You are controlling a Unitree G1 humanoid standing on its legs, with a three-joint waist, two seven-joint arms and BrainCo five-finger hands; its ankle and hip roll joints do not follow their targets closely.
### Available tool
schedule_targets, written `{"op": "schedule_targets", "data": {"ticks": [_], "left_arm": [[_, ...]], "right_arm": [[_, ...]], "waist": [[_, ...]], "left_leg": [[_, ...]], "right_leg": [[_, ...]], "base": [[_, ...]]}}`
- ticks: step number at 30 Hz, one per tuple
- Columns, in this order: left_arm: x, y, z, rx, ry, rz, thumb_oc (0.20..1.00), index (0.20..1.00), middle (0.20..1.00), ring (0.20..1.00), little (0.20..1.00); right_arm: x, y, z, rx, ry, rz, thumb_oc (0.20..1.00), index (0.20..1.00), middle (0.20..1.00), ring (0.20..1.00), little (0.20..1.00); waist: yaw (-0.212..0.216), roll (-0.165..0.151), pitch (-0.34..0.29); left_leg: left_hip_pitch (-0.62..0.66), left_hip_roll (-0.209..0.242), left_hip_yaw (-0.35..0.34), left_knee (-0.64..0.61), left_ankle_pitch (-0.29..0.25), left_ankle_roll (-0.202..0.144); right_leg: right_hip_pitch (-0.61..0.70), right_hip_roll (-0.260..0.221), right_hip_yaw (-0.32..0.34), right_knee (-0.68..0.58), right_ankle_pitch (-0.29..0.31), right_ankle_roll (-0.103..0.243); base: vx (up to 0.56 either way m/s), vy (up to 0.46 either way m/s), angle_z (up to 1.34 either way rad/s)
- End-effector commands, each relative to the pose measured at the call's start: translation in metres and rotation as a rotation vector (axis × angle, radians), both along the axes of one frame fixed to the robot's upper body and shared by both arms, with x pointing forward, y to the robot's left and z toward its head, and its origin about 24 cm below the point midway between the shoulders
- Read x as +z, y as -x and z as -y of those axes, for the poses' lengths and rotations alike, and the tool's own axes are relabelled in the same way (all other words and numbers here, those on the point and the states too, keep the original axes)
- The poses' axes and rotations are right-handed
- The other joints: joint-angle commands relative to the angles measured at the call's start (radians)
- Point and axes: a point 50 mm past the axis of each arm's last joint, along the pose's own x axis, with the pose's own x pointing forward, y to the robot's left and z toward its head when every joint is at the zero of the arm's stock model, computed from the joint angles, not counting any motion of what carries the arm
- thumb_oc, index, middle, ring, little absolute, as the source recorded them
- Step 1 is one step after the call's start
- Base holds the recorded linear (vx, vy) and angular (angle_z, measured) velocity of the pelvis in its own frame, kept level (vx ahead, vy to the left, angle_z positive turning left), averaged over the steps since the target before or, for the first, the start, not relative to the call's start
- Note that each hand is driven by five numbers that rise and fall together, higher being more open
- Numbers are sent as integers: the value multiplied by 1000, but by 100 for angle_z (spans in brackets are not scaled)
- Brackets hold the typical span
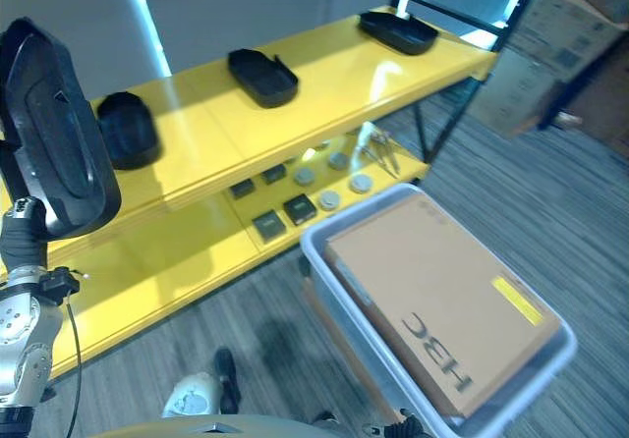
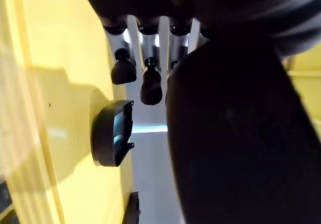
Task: Move parts from the plastic box to the shelf.
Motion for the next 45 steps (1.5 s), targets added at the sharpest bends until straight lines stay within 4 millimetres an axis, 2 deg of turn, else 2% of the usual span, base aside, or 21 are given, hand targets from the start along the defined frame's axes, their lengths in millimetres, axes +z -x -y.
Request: {"op": "schedule_targets", "data": {"ticks": [1, 6, 10, 12, 14, 15, 16, 19, 20, 21, 23, 26, 31, 35, 36, 37, 39, 40, 41, 44, 45], "left_arm": [[55, -4, -7, 35, -139, 260, 200, 200, 200, 200, 200], [51, 11, -19, 46, -158, 236, 200, 200, 200, 200, 200], [49, 14, -24, 52, -177, 226, 200, 200, 200, 200, 200], [49, 13, -25, 47, -177, 221, 200, 200, 200, 200, 200], [50, 7, -24, 35, -205, 216, 200, 200, 200, 200, 200], [50, 6, -24, 34, -206, 217, 200, 200, 200, 200, 200], [51, 0, -20, 20, -216, 223, 200, 200, 200, 200, 200], [54, -6, -17, 22, -212, 232, 200, 200, 200, 200, 200], [55, -8, -16, 19, -209, 233, 200, 200, 200, 200, 200], [58, -15, -11, 13, -200, 235, 200, 200, 200, 200, 200], [58, -18, -8, 12, -198, 229, 200, 200, 200, 200, 200], [54, -20, 2, -18, -193, 207, 200, 200, 200, 200, 200], [52, -17, 7, -47, -177, 178, 200, 200, 200, 200, 200], [46, -19, 12, -36, -151, 140, 200, 200, 200, 200, 200], [43, -22, 15, -37, -134, 124, 200, 200, 200, 200, 200], [40, -27, 21, -57, -106, 117, 200, 200, 200, 200, 200], [37, -32, 25, -67, -69, 116, 200, 200, 200, 200, 200], [37, -33, 26, -67, -66, 117, 200, 200, 200, 200, 200], [36, -35, 26, -66, -57, 119, 200, 200, 200, 200, 200], [35, -35, 26, -71, -73, 124, 200, 200, 200, 200, 200], [36, -34, 26, -76, -71, 131, 200, 200, 200, 200, 200]], "right_arm": [[-2, -19, -18, 74, -23, 41, 1000, 1000, 1000, 1000, 1000], [-1, -38, -32, 84, -51, 68, 1000, 1000, 1000, 1000, 1000], [-1, -39, -38, 39, -71, 84, 1000, 1000, 1000, 1000, 1000], [-1, -38, -38, 12, -78, 86, 1000, 1000, 1000, 1000, 1000], [-2, -35, -37, -20, -86, 80, 1000, 1000, 1000, 1000, 1000], [-2, -35, -37, -22, -85, 80, 1000, 1000, 1000, 1000, 1000], [-2, -31, -34, -38, -89, 74, 1000, 1000, 1000, 1000, 1000], [-4, -27, -29, -44, -89, 60, 1000, 1000, 1000, 1000, 1000], [-5, -25, -27, -52, -91, 58, 1000, 1000, 1000, 1000, 1000], [-6, -22, -21, -53, -95, 59, 1000, 1000, 1000, 1000, 1000], [-7, -20, -18, -43, -94, 57, 1000, 1000, 1000, 1000, 1000], [-8, -15, -15, -59, -98, 48, 1000, 1000, 1000, 1000, 1000], [-7, -12, -9, -65, -86, 18, 1000, 1000, 1000, 1000, 1000], [-7, -12, -4, -62, -69, -9, 1000, 1000, 1000, 1000, 1000], [-7, -9, -1, -79, -54, -19, 1000, 1000, 1000, 1000, 1000], [-6, -5, 3, -118, -36, -19, 1000, 1000, 1000, 1000, 1000], [-5, -4, 6, -151, -27, -16, 1000, 1000, 1000, 1000, 1000], [-5, -5, 7, -153, -25, -15, 1000, 1000, 1000, 1000, 1000], [-5, -4, 11, -148, -19, -30, 1000, 1000, 1000, 1000, 1000], [-4, 2, 16, -143, -5, -43, 1000, 1000, 1000, 1000, 1000], [-3, 5, 20, -154, 4, -38, 1000, 1000, 1000, 1000, 1000]], "waist": [[-1, -10, -10], [63, -10, -37], [85, -16, -61], [82, -17, -65], [59, -11, -64], [57, -12, -63], [29, -6, -45], [-15, 7, -19], [-30, 11, -10], [-63, 22, 14], [-83, 14, 26], [-133, -28, 37], [-122, -46, -1], [-118, -59, -37], [-126, -68, -40], [-141, -79, -34], [-151, -72, -32], [-153, -74, -27], [-166, -56, -20], [-176, -36, -26], [-179, -25, -23]], "left_leg": [[-129, -35, -86, -9, 112, 11], [-77, -116, -150, -42, 58, 64], [-50, -167, -195, -49, 23, 108], [-42, -188, -205, -46, 6, 131], [-25, -217, -212, -35, -24, 174], [-25, -223, -211, -33, -30, 180], [-13, -245, -219, -14, -60, 211], [17, -255, -247, -16, -83, 229], [27, -256, -258, -15, -87, 228], [38, -240, -274, -4, -78, 218], [50, -241, -293, 3, -88, 209], [84, -256, -366, 18, -132, 198], [114, -244, -391, -15, -111, 169], [110, -220, -346, 4, -114, 140], [78, -202, -279, 80, -133, 121], [29, -130, -188, 173, -134, 96], [13, -70, -170, 198, -135, 75], [4, -63, -157, 200, -114, 78], [28, 6, -153, 135, -65, 57], [58, 90, -159, 11, 25, 8], [47, 135, -154, -20, 99, -4]], "right_leg": [[17, 60, 20, -24, 14, 45], [46, 41, 18, 22, -35, 55], [58, 14, 27, 103, -87, 74], [42, -8, 41, 178, -86, 96], [-20, -60, 79, 393, -39, 125], [-33, -71, 87, 422, -39, 131], [-102, -93, 139, 600, 7, 146], [-237, -65, 236, 726, 27, 146], [-268, -50, 259, 719, 29, 140], [-328, -12, 291, 633, 78, 111], [-340, 3, 323, 544, 111, 114], [-354, 46, 415, 239, 206, 135], [-240, 61, 388, 76, 162, 110], [-151, 79, 366, -36, 137, 81], [-124, 71, 347, -59, 130, 70], [-114, 49, 314, -54, 122, 59], [-109, 46, 305, -44, 101, 58], [-117, 44, 296, -40, 110, 48], [-110, 46, 295, -26, 93, 42], [-93, 40, 301, -16, 62, 48], [-102, 33, 295, -1, 63, 41]], "base": [[146, 134, 22], [208, 198, 18], [212, 222, 31], [185, 236, 30], [161, 270, 32], [114, 266, 39], [80, 220, 53], [37, 108, 50], [-30, -58, 32], [-19, -84, 31], [64, -130, 52], [233, -231, 48], [203, -134, 52], [183, -116, 31], [113, -138, 21], [62, -119, 33], [0, -9, 72], [15, 116, 71], [-13, 142, 38], [79, 277, 17], [35, 374, 11]]}}
